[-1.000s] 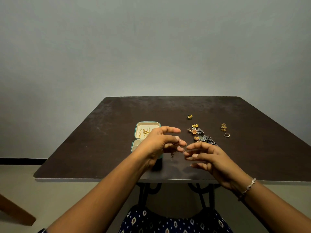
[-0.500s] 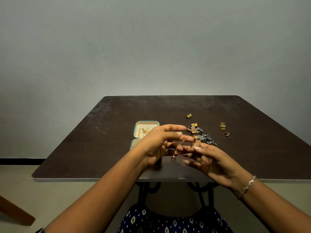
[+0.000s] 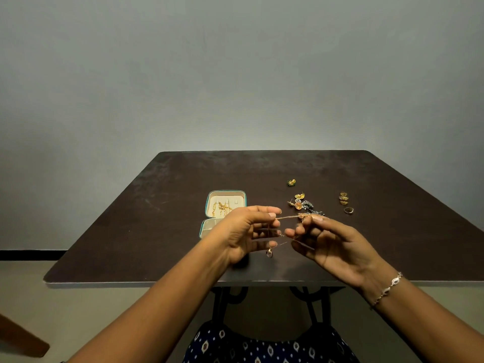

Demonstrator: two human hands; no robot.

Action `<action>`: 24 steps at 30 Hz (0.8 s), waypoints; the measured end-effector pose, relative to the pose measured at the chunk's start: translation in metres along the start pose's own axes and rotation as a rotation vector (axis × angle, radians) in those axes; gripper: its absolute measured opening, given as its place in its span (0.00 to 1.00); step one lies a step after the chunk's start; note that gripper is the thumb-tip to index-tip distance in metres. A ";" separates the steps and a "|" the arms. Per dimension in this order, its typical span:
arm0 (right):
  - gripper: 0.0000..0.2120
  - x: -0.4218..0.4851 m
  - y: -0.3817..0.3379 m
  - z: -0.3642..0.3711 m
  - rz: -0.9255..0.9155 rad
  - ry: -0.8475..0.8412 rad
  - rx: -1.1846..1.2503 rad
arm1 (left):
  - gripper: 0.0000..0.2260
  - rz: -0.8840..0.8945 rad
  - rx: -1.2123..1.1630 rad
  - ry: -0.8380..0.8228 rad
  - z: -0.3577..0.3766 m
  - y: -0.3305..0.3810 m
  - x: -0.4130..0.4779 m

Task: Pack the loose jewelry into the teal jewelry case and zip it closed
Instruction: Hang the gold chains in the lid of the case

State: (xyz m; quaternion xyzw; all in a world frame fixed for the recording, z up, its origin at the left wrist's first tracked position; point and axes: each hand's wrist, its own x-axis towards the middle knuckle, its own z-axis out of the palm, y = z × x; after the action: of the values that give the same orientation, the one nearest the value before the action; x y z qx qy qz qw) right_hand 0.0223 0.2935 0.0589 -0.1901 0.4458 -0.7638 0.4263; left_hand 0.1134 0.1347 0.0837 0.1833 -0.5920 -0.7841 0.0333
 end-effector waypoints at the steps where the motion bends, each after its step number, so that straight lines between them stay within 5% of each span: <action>1: 0.18 0.000 -0.002 0.001 0.012 0.017 -0.043 | 0.06 -0.009 0.020 -0.002 0.000 -0.002 0.001; 4: 0.05 0.000 -0.010 0.005 0.045 0.079 -0.284 | 0.04 -0.019 0.134 0.017 -0.003 -0.005 0.005; 12: 0.05 0.007 -0.043 -0.004 0.105 0.110 -0.738 | 0.08 0.353 0.371 0.482 -0.056 -0.002 0.033; 17: 0.05 0.021 -0.064 -0.003 0.068 0.085 -0.922 | 0.04 0.275 0.475 0.775 -0.102 -0.019 0.058; 24: 0.09 0.045 -0.083 0.008 -0.015 0.065 -1.023 | 0.15 0.182 0.519 0.718 -0.118 -0.033 0.073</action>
State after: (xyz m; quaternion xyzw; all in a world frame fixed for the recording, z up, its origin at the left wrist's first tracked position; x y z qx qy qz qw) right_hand -0.0378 0.2723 0.1285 -0.3538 0.7742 -0.4564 0.2592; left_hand 0.0893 0.0168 0.0077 0.3932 -0.7338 -0.4901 0.2584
